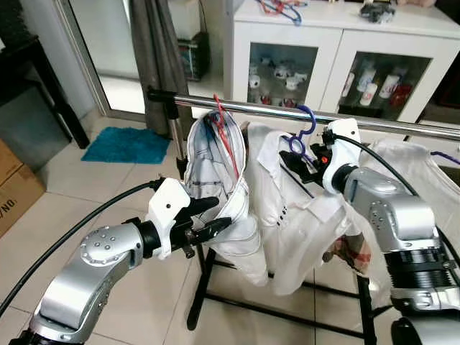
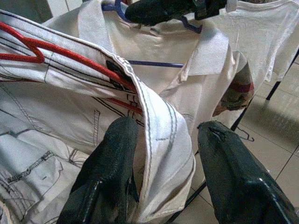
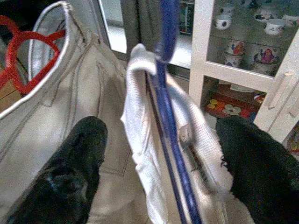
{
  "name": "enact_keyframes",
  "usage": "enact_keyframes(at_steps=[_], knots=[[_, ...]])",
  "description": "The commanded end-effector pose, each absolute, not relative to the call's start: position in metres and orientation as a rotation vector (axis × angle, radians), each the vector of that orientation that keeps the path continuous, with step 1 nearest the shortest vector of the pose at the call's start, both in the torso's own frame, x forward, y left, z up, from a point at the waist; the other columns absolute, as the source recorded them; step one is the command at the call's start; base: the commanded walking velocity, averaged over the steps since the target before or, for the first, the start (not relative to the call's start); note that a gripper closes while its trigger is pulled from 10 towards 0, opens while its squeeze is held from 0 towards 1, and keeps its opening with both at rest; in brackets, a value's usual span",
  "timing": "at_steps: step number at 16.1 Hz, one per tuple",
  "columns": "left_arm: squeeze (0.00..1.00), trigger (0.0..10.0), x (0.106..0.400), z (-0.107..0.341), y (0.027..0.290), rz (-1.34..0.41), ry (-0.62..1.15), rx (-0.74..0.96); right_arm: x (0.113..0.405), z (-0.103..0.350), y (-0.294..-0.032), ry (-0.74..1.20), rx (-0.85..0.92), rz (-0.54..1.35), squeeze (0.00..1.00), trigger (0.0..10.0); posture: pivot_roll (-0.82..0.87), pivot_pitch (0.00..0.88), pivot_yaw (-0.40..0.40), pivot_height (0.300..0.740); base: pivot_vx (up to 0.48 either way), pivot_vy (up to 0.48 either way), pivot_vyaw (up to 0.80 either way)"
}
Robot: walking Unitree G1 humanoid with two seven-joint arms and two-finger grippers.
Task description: Hang hanger
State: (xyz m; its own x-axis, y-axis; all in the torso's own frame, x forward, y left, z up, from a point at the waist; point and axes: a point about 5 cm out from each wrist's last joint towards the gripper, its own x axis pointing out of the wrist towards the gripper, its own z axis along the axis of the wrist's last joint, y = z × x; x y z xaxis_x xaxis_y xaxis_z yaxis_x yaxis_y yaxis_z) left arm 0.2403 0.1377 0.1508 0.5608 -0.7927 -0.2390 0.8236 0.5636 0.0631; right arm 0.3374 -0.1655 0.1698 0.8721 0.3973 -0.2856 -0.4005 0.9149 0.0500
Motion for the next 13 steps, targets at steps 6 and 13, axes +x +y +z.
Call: enact_keyframes(at_steps=[6, 13], knots=[[0.00, 10.0, 0.239, 0.152, 0.134, -0.995, 0.188, 0.182, 0.340, 0.177, -0.165, 0.320, -0.015, 0.464, 0.00, 0.0, 0.05, 0.000, 0.020, 0.740, 0.000, 0.000, 0.00], [0.00, 10.0, 0.240, 0.152, 0.133, -1.001, 0.188, 0.187, 0.352, 0.170, -0.157, 0.341, -0.016, 0.431, 0.00, 0.0, 0.05, 0.000, 0.013, 0.740, 0.000, 0.000, 0.00]])
